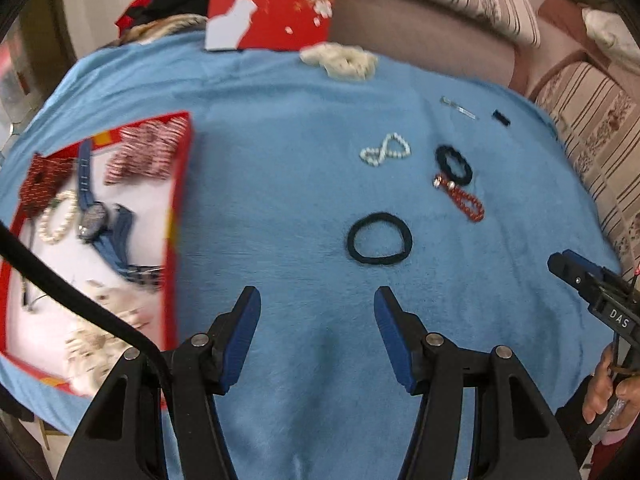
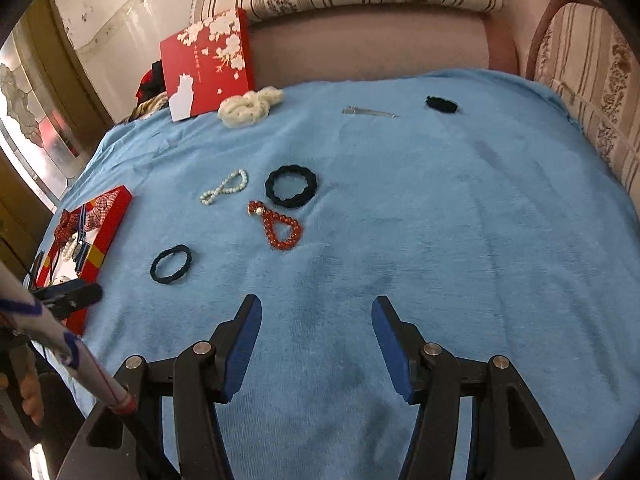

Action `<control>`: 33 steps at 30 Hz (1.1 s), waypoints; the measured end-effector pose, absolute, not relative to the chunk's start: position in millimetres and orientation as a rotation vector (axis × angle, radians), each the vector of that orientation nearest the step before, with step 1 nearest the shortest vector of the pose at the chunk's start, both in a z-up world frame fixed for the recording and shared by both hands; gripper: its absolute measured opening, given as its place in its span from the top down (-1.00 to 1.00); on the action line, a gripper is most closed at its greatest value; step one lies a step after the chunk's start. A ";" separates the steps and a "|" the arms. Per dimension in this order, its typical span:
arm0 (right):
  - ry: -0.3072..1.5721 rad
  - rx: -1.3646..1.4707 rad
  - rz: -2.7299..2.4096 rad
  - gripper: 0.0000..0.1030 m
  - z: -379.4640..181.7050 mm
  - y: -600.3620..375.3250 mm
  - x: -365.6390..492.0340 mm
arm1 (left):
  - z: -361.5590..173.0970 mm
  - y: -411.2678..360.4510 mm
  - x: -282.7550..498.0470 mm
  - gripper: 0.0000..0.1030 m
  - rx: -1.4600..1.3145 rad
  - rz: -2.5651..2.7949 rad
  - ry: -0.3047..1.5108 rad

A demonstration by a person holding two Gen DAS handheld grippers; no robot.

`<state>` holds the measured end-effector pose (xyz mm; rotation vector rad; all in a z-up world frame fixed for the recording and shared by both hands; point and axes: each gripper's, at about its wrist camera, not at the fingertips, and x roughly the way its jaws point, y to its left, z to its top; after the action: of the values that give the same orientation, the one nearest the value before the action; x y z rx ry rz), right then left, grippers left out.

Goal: Organize jewelry
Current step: 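Move both tools back toward the black hair ties and bead string, then grasp the black hair tie with the left tool while the right tool grasps the red bead bracelet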

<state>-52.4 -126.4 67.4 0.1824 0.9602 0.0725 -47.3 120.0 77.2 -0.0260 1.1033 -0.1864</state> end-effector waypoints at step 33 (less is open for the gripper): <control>0.984 0.157 0.165 0.83 44.9 -87.2 35.8 | 53.9 78.7 1.6 0.92 -0.014 -0.258 1.049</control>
<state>35.8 -87.2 44.9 0.1573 0.9845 0.1645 1.6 78.7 53.9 -0.0136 1.0489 -0.2579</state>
